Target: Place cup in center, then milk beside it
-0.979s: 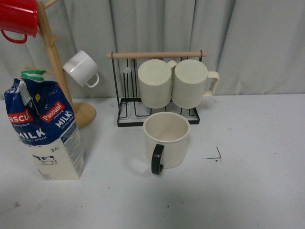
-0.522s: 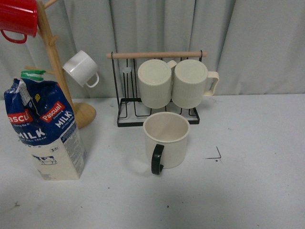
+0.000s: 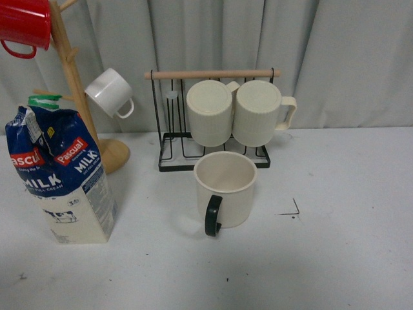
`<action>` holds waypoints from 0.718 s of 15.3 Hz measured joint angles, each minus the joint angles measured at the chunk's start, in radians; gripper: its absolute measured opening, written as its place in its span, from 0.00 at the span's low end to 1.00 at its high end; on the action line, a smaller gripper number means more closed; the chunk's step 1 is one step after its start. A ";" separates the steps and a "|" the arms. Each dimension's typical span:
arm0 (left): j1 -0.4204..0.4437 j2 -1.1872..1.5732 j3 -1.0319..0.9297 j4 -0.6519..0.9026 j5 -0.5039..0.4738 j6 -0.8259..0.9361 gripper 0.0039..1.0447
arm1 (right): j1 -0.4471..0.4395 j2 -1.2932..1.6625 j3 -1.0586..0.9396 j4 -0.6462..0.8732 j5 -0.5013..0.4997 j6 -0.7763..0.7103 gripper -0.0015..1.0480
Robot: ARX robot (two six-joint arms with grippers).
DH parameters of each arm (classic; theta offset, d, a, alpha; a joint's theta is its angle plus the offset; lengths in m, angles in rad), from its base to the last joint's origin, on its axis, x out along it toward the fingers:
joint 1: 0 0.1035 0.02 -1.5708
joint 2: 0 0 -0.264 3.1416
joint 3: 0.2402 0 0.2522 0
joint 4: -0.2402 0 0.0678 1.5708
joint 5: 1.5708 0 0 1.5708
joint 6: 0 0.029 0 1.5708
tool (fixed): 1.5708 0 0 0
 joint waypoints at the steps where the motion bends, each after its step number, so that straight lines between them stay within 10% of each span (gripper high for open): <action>1: 0.000 0.000 0.000 0.000 0.001 0.000 0.94 | 0.000 0.004 0.004 0.001 0.000 0.000 0.02; 5: 0.000 0.000 0.000 0.001 0.000 0.000 0.94 | 0.000 0.002 0.000 -0.010 0.000 0.000 0.07; 9: 0.000 0.000 0.000 0.001 0.000 0.000 0.94 | 0.000 0.002 0.000 -0.010 0.000 0.000 0.50; 11: 0.085 0.235 0.164 -0.333 0.132 -0.089 0.94 | 0.000 0.002 0.000 -0.010 -0.001 0.000 0.78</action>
